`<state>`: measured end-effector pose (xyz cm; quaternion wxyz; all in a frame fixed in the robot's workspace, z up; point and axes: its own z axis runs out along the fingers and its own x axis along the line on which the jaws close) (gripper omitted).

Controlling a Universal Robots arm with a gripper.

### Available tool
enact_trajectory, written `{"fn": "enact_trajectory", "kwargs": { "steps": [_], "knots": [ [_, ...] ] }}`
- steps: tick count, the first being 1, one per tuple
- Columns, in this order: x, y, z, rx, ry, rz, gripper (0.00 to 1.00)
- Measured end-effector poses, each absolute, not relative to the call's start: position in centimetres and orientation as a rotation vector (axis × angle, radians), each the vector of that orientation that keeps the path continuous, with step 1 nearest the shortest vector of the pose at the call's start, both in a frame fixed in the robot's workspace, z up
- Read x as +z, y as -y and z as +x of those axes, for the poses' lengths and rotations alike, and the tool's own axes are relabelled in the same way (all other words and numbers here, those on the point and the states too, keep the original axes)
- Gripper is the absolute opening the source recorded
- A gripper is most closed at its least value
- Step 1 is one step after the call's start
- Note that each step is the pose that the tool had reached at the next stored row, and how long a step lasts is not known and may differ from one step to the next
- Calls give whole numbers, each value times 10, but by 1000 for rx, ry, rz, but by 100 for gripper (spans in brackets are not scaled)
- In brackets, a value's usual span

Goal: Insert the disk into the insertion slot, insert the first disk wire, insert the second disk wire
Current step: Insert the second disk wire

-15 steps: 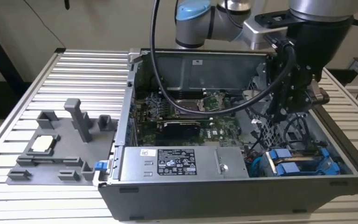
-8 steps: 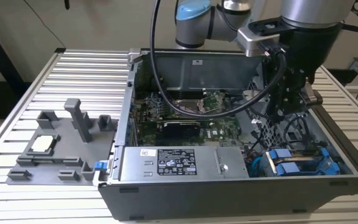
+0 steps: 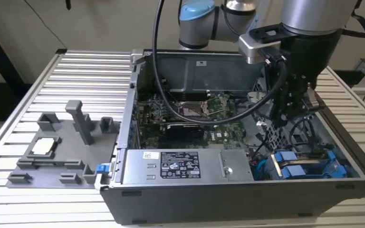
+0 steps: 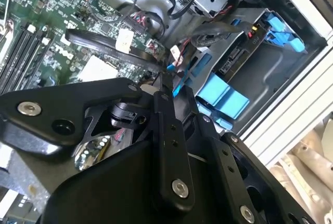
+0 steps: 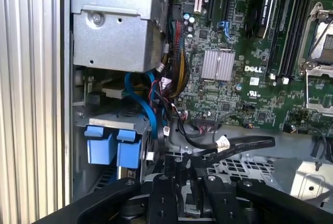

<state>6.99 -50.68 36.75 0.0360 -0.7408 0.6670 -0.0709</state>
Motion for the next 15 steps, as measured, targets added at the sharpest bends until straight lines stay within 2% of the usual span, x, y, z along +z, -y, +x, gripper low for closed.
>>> {"fn": "enact_trajectory", "kwargs": {
  "steps": [15],
  "knots": [
    [363,507,66,-238,-2040,-2265,27]
  ]
}}
